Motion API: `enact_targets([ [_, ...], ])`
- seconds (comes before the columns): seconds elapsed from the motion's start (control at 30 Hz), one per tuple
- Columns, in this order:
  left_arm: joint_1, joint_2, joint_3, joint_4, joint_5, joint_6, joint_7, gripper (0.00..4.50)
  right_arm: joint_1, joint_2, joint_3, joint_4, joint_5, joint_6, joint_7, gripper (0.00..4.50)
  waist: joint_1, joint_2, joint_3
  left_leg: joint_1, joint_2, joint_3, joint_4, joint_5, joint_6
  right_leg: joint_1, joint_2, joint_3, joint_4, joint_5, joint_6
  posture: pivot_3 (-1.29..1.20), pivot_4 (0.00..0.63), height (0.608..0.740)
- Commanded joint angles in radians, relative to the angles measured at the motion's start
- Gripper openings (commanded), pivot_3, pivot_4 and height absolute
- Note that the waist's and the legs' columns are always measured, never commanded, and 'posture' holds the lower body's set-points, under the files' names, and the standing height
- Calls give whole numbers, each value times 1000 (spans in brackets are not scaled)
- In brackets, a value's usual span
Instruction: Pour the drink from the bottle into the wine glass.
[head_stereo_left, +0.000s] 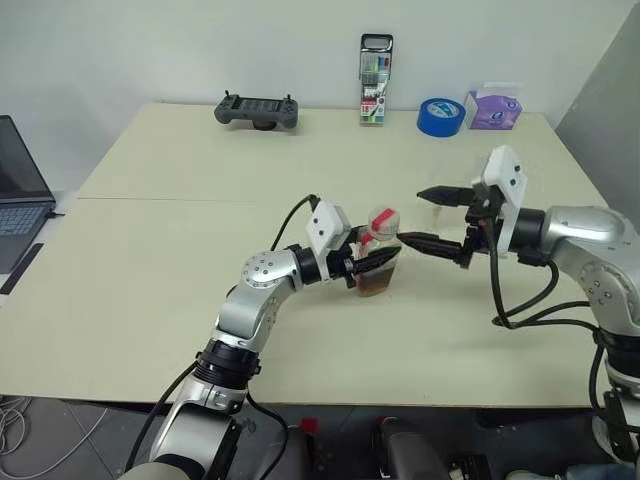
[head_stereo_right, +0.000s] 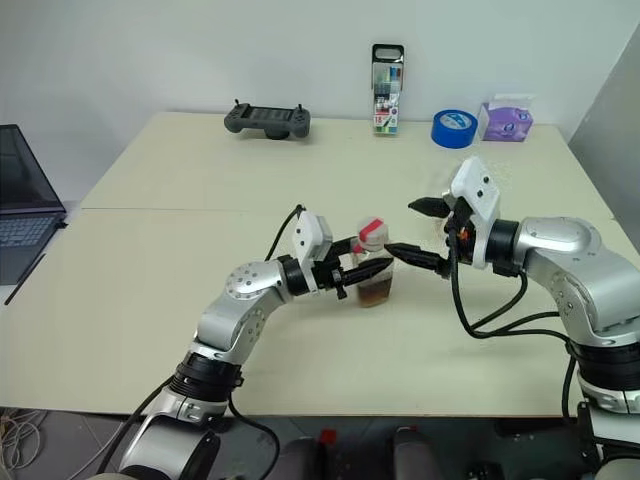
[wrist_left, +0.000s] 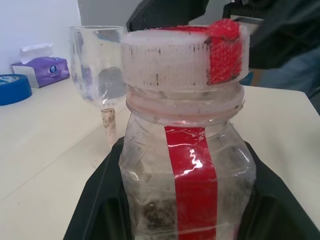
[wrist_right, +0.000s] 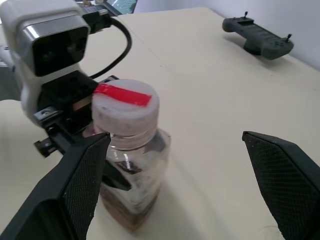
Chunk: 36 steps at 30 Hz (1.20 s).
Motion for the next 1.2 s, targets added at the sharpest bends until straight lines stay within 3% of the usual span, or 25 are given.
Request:
enact_targets([
  [0.03, -19, -7, 6, -37, -7, -26, -5, 1904, 6, -27, -36, -68, 61, 20, 43, 4500, 0, 0, 0, 0, 0, 0, 0, 0, 0, 0, 0, 0, 0, 0, 0, 0, 150, 740],
  [0.2, -19, -7, 8, -36, -5, -28, -4, 1904, 28, -48, -40, -89, 84, 31, 50, 4500, 1, 0, 0, 0, 0, -1, 3, 0, 0, 0, 0, 0, 3, 0, 0, 0, 150, 740],
  [0.4, -11, -5, 9, -48, -5, -25, 2, 1904, -48, 132, -112, -74, 161, 112, -183, 4500, -2, 0, 0, 1, 0, 0, 11, 0, 0, 0, 1, 0, 11, 0, 0, 0, 150, 740],
  [0.57, -8, -7, 10, -51, -5, -25, 6, 1904, -71, 203, -111, -94, 194, 180, -282, 4500, 0, 0, 0, 0, 0, -2, 11, 0, 0, 0, 1, 0, 11, 0, 0, 0, 150, 740],
  [1.13, -8, -10, 7, -51, -5, -29, 4, 1904, -42, 239, -58, -121, 225, 289, -368, 4500, -1, 0, 0, -1, 0, -1, 11, 0, 0, 0, 1, 0, 11, 0, 0, 0, 150, 740],
  [1.2, -10, -10, 6, -46, -1, -32, 3, 1904, -43, 241, -60, -121, 229, 294, -373, 4117, -1, 0, 0, 0, 0, -1, 11, 0, 1, 0, 1, 0, 11, 0, 0, 0, 150, 740],
])
